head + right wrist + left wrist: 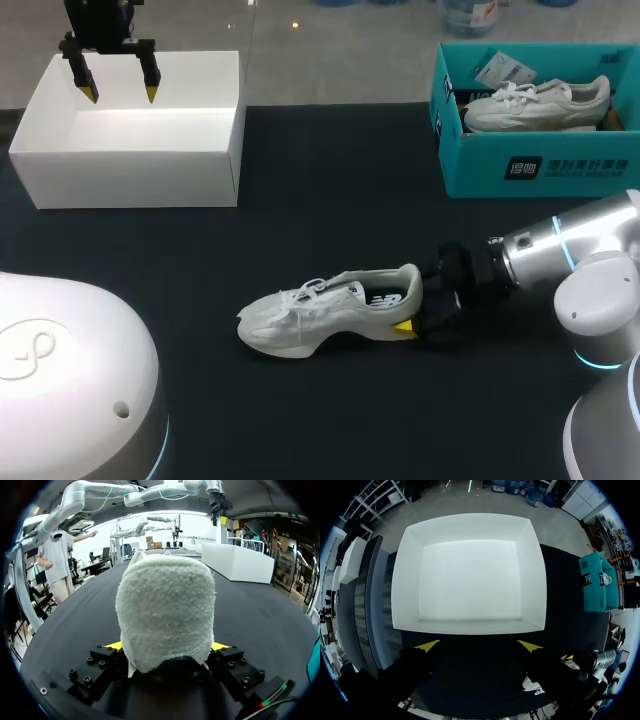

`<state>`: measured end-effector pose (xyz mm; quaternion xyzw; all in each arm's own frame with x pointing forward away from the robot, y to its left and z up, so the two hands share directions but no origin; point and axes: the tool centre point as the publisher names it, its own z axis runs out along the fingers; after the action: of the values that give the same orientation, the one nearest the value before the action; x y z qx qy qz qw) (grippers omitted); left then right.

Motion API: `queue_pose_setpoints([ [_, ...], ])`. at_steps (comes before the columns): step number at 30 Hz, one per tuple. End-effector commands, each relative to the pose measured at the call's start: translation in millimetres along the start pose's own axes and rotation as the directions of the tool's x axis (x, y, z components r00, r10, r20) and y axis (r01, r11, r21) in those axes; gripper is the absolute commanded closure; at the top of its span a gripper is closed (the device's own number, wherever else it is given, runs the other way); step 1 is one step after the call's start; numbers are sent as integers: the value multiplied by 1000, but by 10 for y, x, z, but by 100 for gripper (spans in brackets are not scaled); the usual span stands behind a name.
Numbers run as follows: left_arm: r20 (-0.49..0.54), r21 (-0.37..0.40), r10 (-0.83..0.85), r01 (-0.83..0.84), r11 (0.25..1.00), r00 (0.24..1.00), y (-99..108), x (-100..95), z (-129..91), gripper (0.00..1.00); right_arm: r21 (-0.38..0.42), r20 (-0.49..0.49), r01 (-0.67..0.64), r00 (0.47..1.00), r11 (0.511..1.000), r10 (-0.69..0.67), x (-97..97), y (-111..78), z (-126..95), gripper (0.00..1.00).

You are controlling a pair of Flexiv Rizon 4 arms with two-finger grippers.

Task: Take the shoe out of the shoebox, open the shoe tongue, remove and reinsert the insole, then place the shoe into the shoebox

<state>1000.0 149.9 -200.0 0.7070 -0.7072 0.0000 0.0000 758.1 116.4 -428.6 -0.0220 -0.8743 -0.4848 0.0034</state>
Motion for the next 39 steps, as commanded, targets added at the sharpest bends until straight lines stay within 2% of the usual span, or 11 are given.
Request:
queue_pose_setpoints([
  [1, 0, 0, 0, 0, 1000, 1000, 0, 0, 0, 0, 4, 0, -1, 1000, 1000, 1, -35, -34, 56, 100],
  [11, 0, 0, 0, 0, 1000, 1000, 0, 0, 0, 0, 4, 0, -1, 1000, 1000, 1, -35, -34, 56, 100],
  [21, -1, -7, -185, 185, 983, 983, 660, 285, 136, 0, 4, 0, -1, 1000, 1000, 1, -35, -34, 56, 100],
  [24, -7, 10, -185, 185, 983, 983, 860, 409, 160, 0, 4, 0, -1, 1000, 1000, 1, -35, -34, 56, 100],
  [28, -42, 2, -164, 164, 986, 986, 1146, 617, 194, 0, 4, 0, -1, 1000, 1000, 1, -35, -34, 56, 100],
  [39, -25, 29, -95, 96, 995, 995, 1760, 1289, 447, 0, 4, 0, -1, 1000, 1000, 1, -35, -34, 56, 100],
])
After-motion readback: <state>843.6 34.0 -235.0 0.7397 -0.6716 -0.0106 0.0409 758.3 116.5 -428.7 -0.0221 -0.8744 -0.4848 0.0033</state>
